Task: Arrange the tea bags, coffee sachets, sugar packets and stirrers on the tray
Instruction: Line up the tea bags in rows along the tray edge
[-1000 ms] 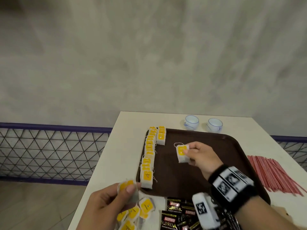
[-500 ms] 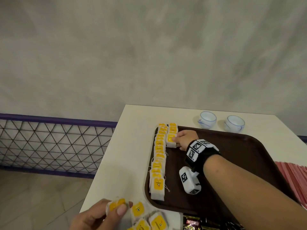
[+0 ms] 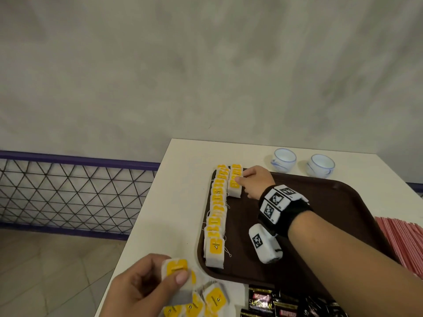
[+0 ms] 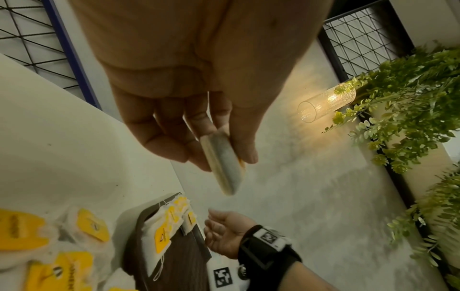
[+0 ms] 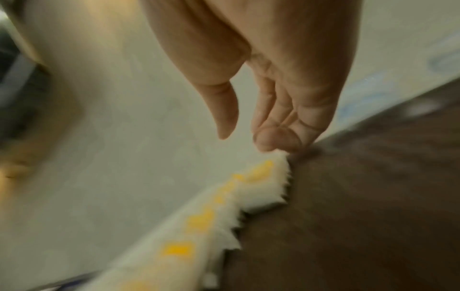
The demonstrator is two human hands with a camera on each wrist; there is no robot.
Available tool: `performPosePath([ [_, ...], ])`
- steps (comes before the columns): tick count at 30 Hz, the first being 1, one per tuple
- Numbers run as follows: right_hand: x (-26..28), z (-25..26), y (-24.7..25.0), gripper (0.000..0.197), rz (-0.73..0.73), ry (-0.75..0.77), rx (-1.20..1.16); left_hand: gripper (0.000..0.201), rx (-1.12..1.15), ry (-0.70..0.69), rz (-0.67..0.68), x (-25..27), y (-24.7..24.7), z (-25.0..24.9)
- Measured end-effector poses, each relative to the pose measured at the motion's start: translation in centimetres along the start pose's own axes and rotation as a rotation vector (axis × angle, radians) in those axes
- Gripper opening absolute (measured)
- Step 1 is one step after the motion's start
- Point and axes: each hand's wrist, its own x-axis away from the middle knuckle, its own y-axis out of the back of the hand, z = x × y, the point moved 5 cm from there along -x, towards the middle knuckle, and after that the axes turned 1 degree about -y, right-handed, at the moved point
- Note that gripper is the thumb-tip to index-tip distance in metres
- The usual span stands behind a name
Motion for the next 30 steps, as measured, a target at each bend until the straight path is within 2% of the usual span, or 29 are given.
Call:
performPosePath([
  [1, 1.8, 1.1, 0.1, 0.019, 0.113, 0.054, -0.039, 0.051, 0.015, -0.016, 0.000, -0.2, 0.0, -0.1],
  [3, 7.2, 2.9, -0.4, 0.015, 0.463, 0.164, -0.169, 0.069, 0.016, -0.044, 0.003, -0.7, -0.6, 0.0],
  [4, 10.1, 3.4, -0.6, 0.016, 0.641, 0.210, -0.206, 0.071, 0.040, -0.050, -0.001, -1.0, -1.1, 0.0],
  [6, 15.1, 3.1, -1.0, 0.020, 0.861, 0.274, -0.232, 0.062, 0.082, -0.092, 0.005, -1.2, -2.2, -0.3],
  [7, 16.6, 2.6, -0.9, 0.019, 0.881, 0.285, -0.273, 0.056, 0.088, -0.108, 0.016, -1.3, -2.7, -0.5],
  [10, 18.2, 1.4, 0.2, 0.017, 0.792, 0.267, -0.450, 0.054, 0.070, -0.133, 0.046, -0.9, -3.8, -0.7],
  [17, 18.4, 0.3, 1.9, 0.033, 0.813, 0.349, -0.459, 0.056, 0.071, -0.147, 0.117, 0.2, -5.8, -1.4],
  [19, 18.3, 0.2, 1.6, 0.030, 0.781, 0.362, -0.443, 0.056, 0.055, -0.138, 0.166, 0.0, -6.2, -1.5],
  [21, 17.5, 0.0, 1.4, 0.024, 0.740, 0.354, -0.427, 0.047, 0.010, -0.132, 0.199, -0.1, -6.3, -1.6],
  [23, 15.1, -0.7, 1.4, 0.022, 0.636, 0.275, -0.399, 0.039, -0.050, -0.143, 0.161, -0.4, -5.5, -1.5],
  [27, 7.4, -2.4, 2.3, 0.018, 0.334, 0.103, -0.231, 0.025, -0.300, -0.180, 0.011, -1.4, -1.7, 0.0],
  [30, 2.8, -2.4, 1.8, 0.018, 0.258, 0.018, -0.135, 0.019, -0.472, -0.124, -0.035, -1.6, 0.3, 2.3],
])
